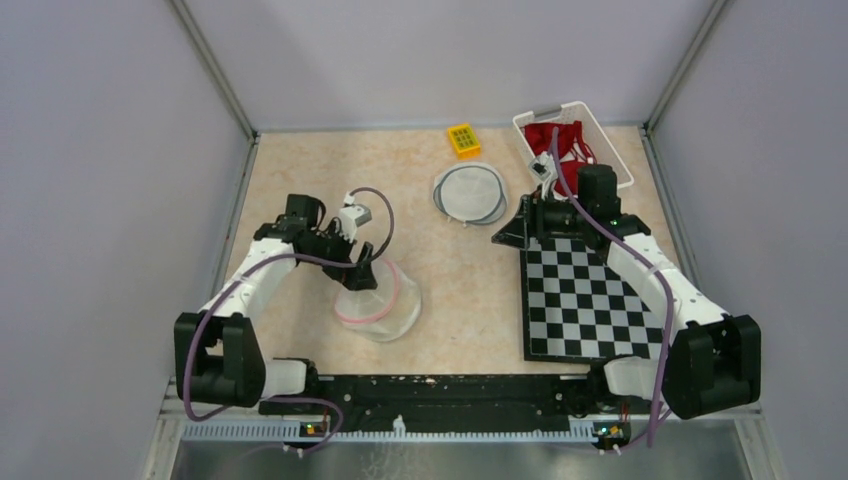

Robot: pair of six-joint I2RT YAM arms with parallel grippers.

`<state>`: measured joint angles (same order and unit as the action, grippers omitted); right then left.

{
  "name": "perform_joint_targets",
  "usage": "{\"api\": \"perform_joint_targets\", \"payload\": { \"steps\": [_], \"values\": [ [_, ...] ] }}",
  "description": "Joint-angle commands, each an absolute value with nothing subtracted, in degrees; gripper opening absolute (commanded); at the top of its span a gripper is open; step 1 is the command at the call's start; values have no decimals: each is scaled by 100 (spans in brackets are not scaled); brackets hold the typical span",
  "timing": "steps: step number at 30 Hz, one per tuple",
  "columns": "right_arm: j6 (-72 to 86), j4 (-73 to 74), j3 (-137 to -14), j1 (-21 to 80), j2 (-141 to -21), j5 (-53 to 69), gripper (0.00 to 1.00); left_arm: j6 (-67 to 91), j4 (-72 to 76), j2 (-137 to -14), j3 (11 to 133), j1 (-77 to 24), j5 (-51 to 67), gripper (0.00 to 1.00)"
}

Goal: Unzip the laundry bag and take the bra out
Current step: Move the laundry bag to the center of the board.

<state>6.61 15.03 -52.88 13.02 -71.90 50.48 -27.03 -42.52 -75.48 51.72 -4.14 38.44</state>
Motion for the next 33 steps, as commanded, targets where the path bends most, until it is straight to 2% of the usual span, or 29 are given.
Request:
{"api": "perform_joint_targets", "payload": {
  "steps": [1, 6, 10, 13, 17, 27, 33],
  "values": [
    [564, 1376, -5221, 1345, -7080, 4952, 67, -1297, -3819, -7273, 5010, -676, 3296, 99],
    [474, 1601, -5464, 1345, -7168, 4852, 67, -1138, -3800, -7633, 5056, -1086, 3025, 99],
    [387, 1623, -5427, 1345, -7037, 4646, 67, -1403, -4134, -8466, 5326, -1805, 3188, 99],
    [330, 1702, -5394, 1345, -6935, 4604, 67, -1874, -4562, -9312, 5695, -2043, 3312, 99],
    [319, 1716, -5377, 1345, -6828, 4533, 67, -2601, -4583, -9752, 6049, -2160, 3044, 99],
    [373, 1671, -5410, 1347, -6968, 4566, 67, -6315, -4620, -9957, 6165, -2664, 2136, 89],
    [353, 1681, -5404, 1345, -6978, 4544, 67, -8614, -5029, -9710, 6190, -2913, 2038, 88]
  ]
}}
